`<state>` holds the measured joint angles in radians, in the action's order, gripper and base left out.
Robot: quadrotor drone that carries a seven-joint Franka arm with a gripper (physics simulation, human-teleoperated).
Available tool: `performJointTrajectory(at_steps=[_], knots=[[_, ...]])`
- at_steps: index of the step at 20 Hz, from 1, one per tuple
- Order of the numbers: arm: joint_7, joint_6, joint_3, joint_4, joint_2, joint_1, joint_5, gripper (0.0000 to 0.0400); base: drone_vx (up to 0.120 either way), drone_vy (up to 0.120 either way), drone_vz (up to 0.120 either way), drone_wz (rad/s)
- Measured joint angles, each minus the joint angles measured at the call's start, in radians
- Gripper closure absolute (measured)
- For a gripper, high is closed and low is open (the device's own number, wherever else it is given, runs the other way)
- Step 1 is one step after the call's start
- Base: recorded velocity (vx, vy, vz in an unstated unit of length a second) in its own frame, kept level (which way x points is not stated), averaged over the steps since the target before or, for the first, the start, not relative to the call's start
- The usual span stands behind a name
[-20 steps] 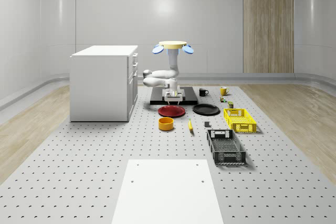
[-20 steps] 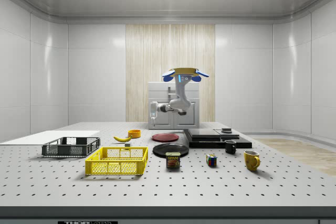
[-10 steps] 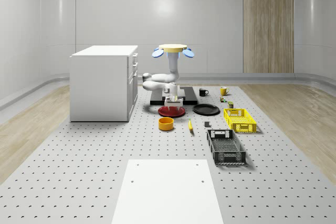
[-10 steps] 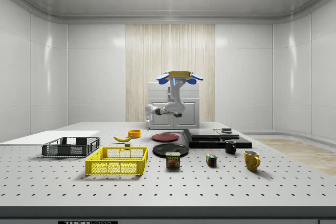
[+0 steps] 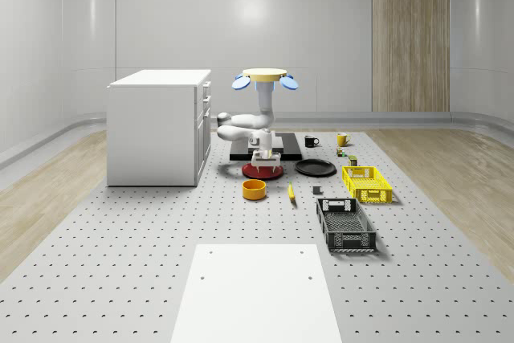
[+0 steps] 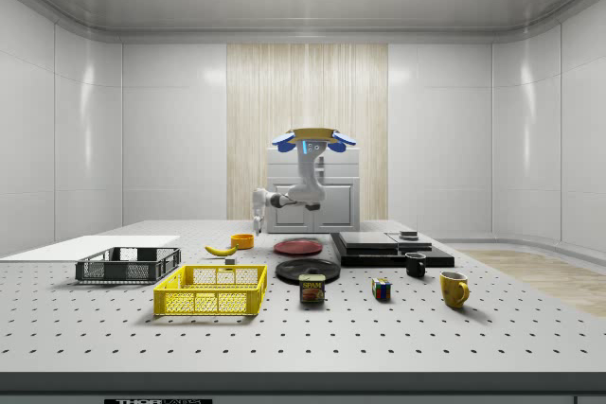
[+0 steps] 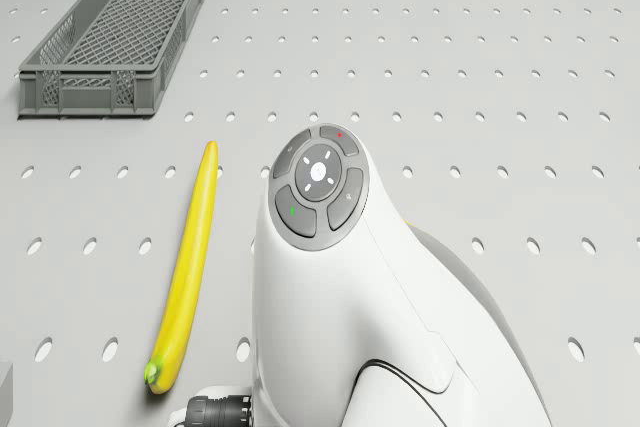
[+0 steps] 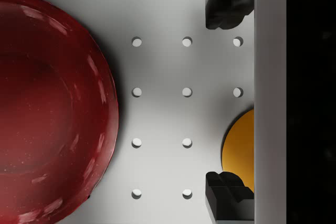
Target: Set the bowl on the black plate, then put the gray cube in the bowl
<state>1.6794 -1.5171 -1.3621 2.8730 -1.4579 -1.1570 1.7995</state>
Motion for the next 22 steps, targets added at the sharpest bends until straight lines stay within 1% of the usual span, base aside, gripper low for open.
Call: performJointTrajectory(at_steps=[17,18,22], knots=[[0.006,-0.028,-0.005,-0.001,-0.030,-0.007,-0.013,0.0000,0.120,0.000,0.000,0.000],[0.006,-0.030,-0.005,-0.001,-0.032,-0.007,-0.013,0.0000,0.080,0.000,0.000,0.000],[0.006,-0.043,0.015,-0.005,-0.040,-0.010,0.004,0.0000,0.000,0.000,0.000,0.000]])
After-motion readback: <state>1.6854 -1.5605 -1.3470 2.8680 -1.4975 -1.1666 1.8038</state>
